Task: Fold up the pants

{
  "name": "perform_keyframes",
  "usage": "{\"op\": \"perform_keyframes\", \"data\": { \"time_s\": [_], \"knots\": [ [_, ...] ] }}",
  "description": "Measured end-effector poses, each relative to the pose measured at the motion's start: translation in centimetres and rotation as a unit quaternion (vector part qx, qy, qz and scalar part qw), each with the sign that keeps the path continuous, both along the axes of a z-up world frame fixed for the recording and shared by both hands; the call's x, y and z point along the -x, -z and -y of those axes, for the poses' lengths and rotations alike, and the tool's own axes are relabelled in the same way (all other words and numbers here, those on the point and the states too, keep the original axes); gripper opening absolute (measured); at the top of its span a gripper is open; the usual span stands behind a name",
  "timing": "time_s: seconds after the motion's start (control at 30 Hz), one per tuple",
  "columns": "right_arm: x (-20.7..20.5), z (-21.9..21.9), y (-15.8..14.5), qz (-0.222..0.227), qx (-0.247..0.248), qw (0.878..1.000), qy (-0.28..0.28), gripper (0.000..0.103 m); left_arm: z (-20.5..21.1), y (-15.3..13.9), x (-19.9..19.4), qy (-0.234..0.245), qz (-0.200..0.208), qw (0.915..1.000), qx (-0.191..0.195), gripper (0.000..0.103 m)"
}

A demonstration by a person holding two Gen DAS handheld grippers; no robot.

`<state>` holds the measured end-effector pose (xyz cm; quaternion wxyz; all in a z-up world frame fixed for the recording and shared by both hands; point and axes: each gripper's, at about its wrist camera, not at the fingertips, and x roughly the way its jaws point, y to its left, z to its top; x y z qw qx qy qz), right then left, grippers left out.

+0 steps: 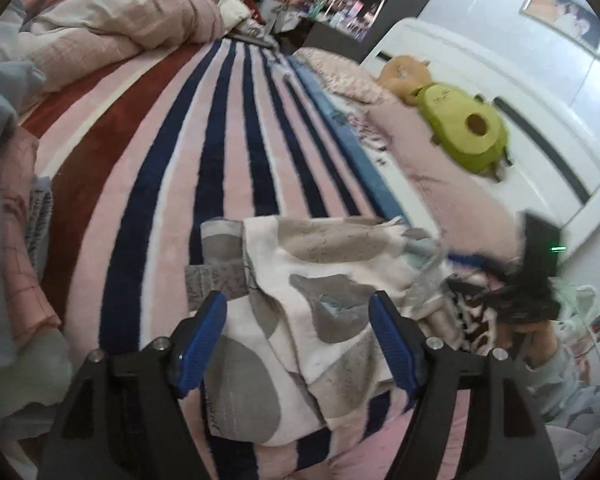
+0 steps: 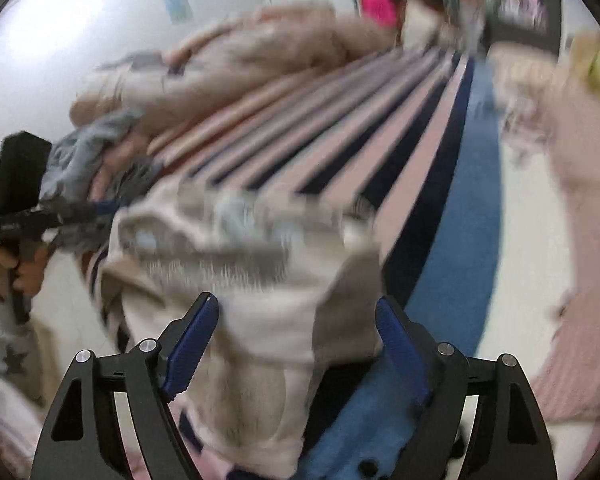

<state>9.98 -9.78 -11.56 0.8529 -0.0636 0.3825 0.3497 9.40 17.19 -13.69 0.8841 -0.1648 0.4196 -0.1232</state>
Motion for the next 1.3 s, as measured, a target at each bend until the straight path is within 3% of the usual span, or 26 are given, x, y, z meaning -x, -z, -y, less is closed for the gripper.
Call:
{"op": "perform_keyframes", "data": {
  "time_s": [0.07, 0.17, 0.27, 0.4, 0.43, 0.53, 0.73, 1.13, 1.23, 1.3],
  "knots": [
    [1.1, -1.4, -1.9, 0.043, -0.007, 0.998, -0.049, 0.078, 0.2, 0.7, -0.5, 0.0, -0.006, 0.9998, -0.018, 0.07],
    [1.5, -4.7, -3.4, 0.04, -0.005, 0.989, -0.146, 0.073, 0.3, 2.2, -1.5, 0.001, -0.024, 0.9996, -0.016, 0.07],
    [1.6, -8.3, -2.6, 0.04, 0.047, 0.973, -0.224, 0.065, 0.4, 3.0, -1.8, -0.002, -0.029, 0.9994, -0.022, 0.07],
    [0.7, -10.1, 0.4, 0.015, 0.128, 0.957, -0.26, 0.042, 0.2, 3.7, -1.8, -0.003, -0.036, 0.9992, -0.016, 0.07],
    [0.5, -9.8, 1.1, 0.012, 0.144, 0.955, -0.259, 0.032, 0.3, 4.0, -1.7, -0.001, -0.037, 0.9991, -0.018, 0.07],
    [1.2, -8.6, 1.7, -0.001, 0.146, 0.952, -0.271, 0.008, 0.4, 4.5, -1.8, 0.0, -0.04, 0.999, -0.021, 0.07],
    [3.6, -7.3, 2.3, -0.014, 0.158, 0.945, -0.285, 0.007, 0.9, 5.2, -2.0, 0.006, -0.046, 0.9986, -0.025, 0.07],
    [4.3, -3.2, 2.4, -0.067, 0.089, 0.965, -0.238, 0.009, 1.1, 5.9, -1.8, 0.004, -0.051, 0.998, -0.037, 0.07],
    [5.0, -3.8, 3.6, -0.093, 0.094, 0.958, -0.256, 0.008, 1.0, 5.9, -1.8, -0.002, -0.054, 0.9978, -0.038, 0.07],
    [6.1, -4.7, 5.0, -0.098, 0.127, 0.948, -0.274, 0.009, 0.9, 5.6, -1.6, -0.003, -0.053, 0.9982, -0.03, 0.07]
  ]
}}
